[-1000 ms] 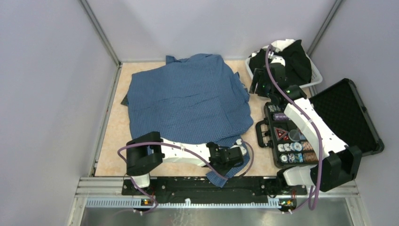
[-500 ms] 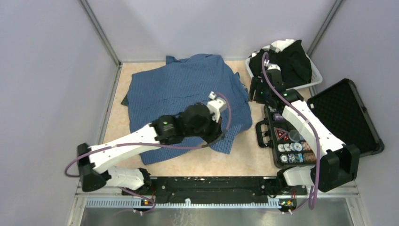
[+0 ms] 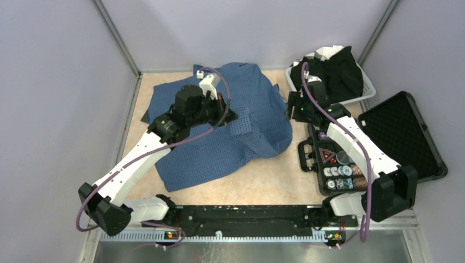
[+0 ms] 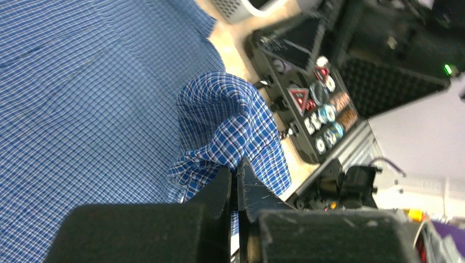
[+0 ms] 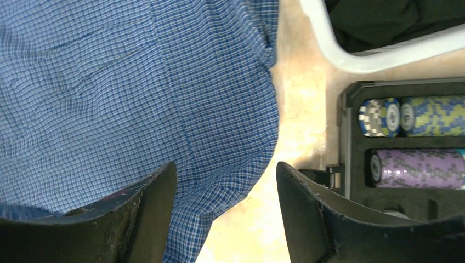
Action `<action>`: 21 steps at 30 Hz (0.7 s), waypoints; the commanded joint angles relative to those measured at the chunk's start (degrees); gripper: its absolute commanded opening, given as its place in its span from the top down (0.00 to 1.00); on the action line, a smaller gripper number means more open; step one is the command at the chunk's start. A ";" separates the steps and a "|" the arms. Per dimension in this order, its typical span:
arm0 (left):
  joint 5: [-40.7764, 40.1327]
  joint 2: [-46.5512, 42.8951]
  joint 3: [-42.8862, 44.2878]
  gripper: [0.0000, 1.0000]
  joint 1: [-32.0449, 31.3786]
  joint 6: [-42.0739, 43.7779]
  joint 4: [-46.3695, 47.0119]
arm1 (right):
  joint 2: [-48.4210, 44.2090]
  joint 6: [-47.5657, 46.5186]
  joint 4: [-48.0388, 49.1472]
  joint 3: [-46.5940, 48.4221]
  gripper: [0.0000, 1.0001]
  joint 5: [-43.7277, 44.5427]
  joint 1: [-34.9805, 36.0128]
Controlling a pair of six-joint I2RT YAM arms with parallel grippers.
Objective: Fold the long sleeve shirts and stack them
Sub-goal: Fold the shirt at the center of the board.
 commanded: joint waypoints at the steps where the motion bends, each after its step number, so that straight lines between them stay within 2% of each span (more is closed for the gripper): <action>1: 3.65 3.46 -1.30 1.00 7.85 -4.60 6.66 | 1.23 0.01 2.71 -0.14 0.33 -1.49 4.07; 5: 5.79 7.83 -0.99 1.00 10.23 -5.29 7.96 | 0.74 -0.60 5.86 -2.59 0.29 -2.55 8.91; 9: 7.07 10.67 -1.06 1.00 11.59 -5.11 8.29 | -0.20 -3.04 13.69 -6.37 0.24 -5.33 13.52; 14: 7.29 11.34 -0.93 1.00 13.18 -5.04 8.41 | 2.36 -8.81 17.93 -6.73 0.23 -7.32 18.58; 21: 9.91 11.99 -1.71 1.00 14.66 -4.85 8.46 | 1.07 -9.84 23.25 -7.90 0.21 -10.72 19.69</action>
